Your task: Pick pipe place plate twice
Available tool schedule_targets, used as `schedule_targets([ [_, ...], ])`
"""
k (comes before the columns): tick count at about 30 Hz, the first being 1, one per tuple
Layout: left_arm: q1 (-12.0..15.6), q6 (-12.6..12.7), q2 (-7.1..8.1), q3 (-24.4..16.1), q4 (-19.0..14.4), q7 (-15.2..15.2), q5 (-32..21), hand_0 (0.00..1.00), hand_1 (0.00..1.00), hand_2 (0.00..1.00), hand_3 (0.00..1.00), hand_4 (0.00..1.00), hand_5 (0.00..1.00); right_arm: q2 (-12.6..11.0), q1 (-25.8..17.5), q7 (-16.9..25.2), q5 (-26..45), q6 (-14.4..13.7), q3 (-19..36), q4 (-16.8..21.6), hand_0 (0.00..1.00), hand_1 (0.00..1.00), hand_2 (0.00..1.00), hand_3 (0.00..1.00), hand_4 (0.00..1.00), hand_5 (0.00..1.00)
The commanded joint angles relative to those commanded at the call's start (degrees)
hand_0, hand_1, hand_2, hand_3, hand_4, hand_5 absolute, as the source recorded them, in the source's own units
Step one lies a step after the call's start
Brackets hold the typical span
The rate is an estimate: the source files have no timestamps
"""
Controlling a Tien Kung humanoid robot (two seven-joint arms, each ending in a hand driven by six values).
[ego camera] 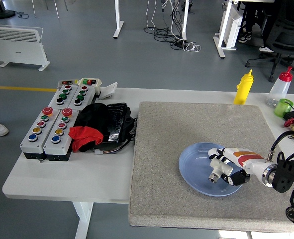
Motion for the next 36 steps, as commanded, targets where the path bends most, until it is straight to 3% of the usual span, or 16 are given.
schedule_targets([
  [13, 1.1, -0.9, 0.00, -3.6, 0.5, -1.0, -4.6, 0.639, 0.445, 0.509, 0.655, 0.448, 0.998, -0.1, -0.5, 1.0, -1.5, 1.6, 0.6, 0.8, 0.857, 0.814, 0.932, 0.902, 0.671, 0.215],
  [19, 1.3, -1.8, 0.00, -3.4, 0.7, -1.9, -7.3, 0.652, 0.461, 0.518, 0.660, 0.457, 0.998, -0.3, -0.7, 2.4, -1.5, 0.3, 1.6, 1.6, 0.862, 0.820, 0.939, 0.911, 0.664, 0.225],
  [23, 1.3, -2.5, 0.00, -3.2, 0.7, -2.0, -8.4, 0.652, 0.461, 0.518, 0.660, 0.457, 0.998, -0.3, -0.9, 3.9, -0.5, -1.7, 2.6, 2.2, 0.862, 0.820, 0.939, 0.911, 0.664, 0.225],
  [27, 1.4, -2.5, 0.00, -1.1, 0.9, -3.4, -12.2, 0.660, 0.467, 0.527, 0.668, 0.465, 0.998, -0.2, -1.3, 5.8, 2.1, -5.4, 4.5, 2.5, 0.860, 0.820, 0.936, 0.913, 0.674, 0.246],
  [31, 1.6, -1.2, 0.00, 3.5, 1.2, -6.0, -18.5, 0.638, 0.416, 0.489, 0.662, 0.478, 0.998, 0.2, -2.3, 7.0, 5.0, -10.5, 7.2, 2.0, 0.832, 0.796, 0.919, 0.880, 0.624, 0.218],
  [35, 1.3, 0.5, 0.00, 2.7, 1.1, -6.0, -17.7, 0.638, 0.416, 0.489, 0.662, 0.478, 0.998, 0.5, -3.6, 7.4, 9.0, -15.4, 10.1, 0.9, 0.832, 0.796, 0.919, 0.880, 0.624, 0.218],
  [36, 1.3, 0.5, 0.00, 2.5, 1.1, -5.8, -17.3, 0.638, 0.382, 0.479, 0.667, 0.477, 0.998, 0.5, -3.9, 7.5, 10.4, -16.9, 11.1, 0.6, 0.820, 0.779, 0.886, 0.837, 0.510, 0.178],
])
